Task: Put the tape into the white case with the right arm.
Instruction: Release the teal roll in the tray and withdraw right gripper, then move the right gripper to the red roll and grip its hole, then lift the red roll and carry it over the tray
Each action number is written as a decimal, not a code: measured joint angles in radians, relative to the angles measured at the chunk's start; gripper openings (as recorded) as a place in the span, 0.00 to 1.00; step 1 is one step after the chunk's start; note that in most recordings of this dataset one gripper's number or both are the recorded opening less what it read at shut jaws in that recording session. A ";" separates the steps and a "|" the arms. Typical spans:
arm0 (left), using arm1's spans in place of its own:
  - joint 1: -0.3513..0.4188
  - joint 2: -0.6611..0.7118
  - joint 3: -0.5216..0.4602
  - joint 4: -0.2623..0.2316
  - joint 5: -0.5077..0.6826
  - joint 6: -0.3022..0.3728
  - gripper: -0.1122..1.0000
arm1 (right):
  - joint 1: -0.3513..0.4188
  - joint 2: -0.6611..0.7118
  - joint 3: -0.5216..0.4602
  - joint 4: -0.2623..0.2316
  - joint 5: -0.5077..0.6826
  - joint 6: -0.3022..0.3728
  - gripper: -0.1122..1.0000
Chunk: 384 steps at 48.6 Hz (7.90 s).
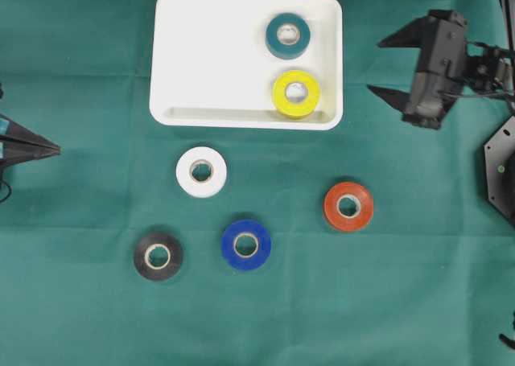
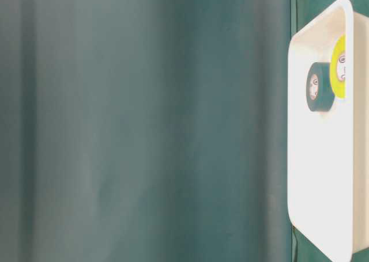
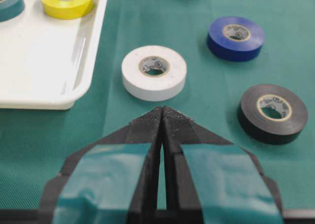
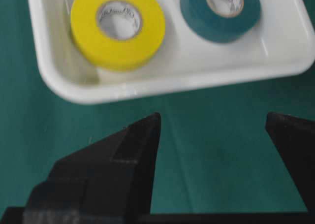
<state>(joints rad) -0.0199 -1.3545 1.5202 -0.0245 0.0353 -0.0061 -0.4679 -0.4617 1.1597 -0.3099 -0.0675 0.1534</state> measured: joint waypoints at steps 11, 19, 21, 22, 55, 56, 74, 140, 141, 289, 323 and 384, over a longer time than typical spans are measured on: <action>0.000 0.000 0.000 -0.002 0.000 0.000 0.11 | 0.012 -0.072 0.043 0.000 0.018 0.000 0.68; 0.000 -0.009 0.000 -0.002 0.000 0.000 0.11 | 0.072 -0.081 0.054 0.002 0.018 0.000 0.68; 0.000 -0.011 0.000 -0.002 0.000 0.000 0.11 | 0.103 -0.081 0.057 0.002 0.018 0.000 0.68; 0.000 -0.012 0.002 0.000 0.000 0.000 0.11 | 0.115 -0.083 0.058 0.002 0.020 0.000 0.68; 0.000 -0.018 0.005 -0.002 0.000 0.000 0.11 | 0.588 -0.347 0.216 0.002 0.058 0.141 0.67; 0.000 -0.018 0.005 0.000 0.000 0.000 0.11 | 0.597 -0.356 0.219 0.002 0.060 0.141 0.67; 0.000 -0.018 0.005 -0.002 0.000 0.000 0.11 | 0.667 -0.374 0.236 0.002 0.061 0.141 0.67; 0.000 -0.018 0.005 -0.002 0.000 0.000 0.11 | 0.716 0.112 0.000 0.000 -0.048 0.135 0.67; 0.000 -0.018 0.005 -0.002 0.000 0.000 0.11 | 0.716 0.118 -0.003 0.000 -0.048 0.135 0.67; 0.000 -0.018 0.005 -0.002 0.000 0.000 0.11 | 0.712 0.495 -0.476 0.002 0.172 0.144 0.13; 0.000 -0.018 0.008 0.000 0.000 0.000 0.11 | 0.561 0.569 -0.597 0.000 0.218 0.144 0.13; 0.000 -0.018 0.008 0.000 0.000 0.000 0.11 | 0.253 0.569 -0.597 -0.014 0.143 0.132 0.12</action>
<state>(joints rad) -0.0199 -1.3729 1.5278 -0.0245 0.0353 -0.0061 -0.2148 0.1074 0.5630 -0.3237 0.0752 0.2853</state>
